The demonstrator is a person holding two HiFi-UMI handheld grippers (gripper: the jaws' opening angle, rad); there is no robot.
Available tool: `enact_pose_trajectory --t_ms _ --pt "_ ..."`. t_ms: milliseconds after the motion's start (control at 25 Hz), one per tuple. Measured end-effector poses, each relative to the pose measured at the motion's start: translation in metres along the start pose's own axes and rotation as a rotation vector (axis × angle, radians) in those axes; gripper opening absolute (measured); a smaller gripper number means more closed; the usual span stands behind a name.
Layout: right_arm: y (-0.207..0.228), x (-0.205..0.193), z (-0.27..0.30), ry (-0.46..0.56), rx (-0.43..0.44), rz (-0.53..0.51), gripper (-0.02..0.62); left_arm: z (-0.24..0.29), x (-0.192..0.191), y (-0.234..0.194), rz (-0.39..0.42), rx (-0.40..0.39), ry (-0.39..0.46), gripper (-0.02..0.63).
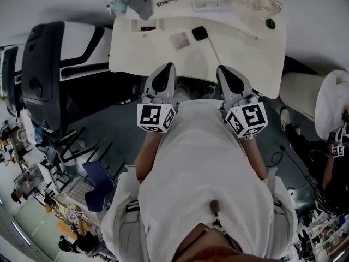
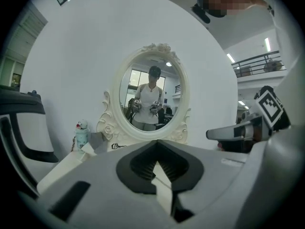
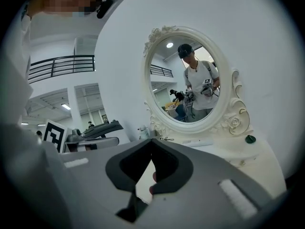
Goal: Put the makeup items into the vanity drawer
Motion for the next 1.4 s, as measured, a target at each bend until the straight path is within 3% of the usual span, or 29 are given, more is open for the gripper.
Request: enact_pose_trajectory --t_ms 560,840,1200,1400 --pt "0.011 -0.010 -0.039 0.020 0.067 -0.062 0.008 -0.013 -0.005 0.074 0.035 -0.033 0.064 0.005" --pt "0.024 -0.009 -0.049 0.027 0.058 -0.077 0.008 -0.002 -0.005 0.086 0.054 -0.039 0.072 0.005" --pt "0.031 -0.006 -0.049 0.022 0.065 -0.078 0.008 0.007 -0.003 0.086 -0.004 -0.041 0.098 0.006" --pt "0.034 -0.004 -0.046 0.023 0.064 -0.072 0.008 0.010 -0.002 0.085 0.009 -0.036 0.090 0.006"
Point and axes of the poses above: the fingertips, and each gripper's own axes: z forward along the fingers, y to its right, x out of its top, the point moved 7 cm from there along -z, backward along the fingers, and after that the axes turned 9 degrees about -x, right-handed, at the moved point
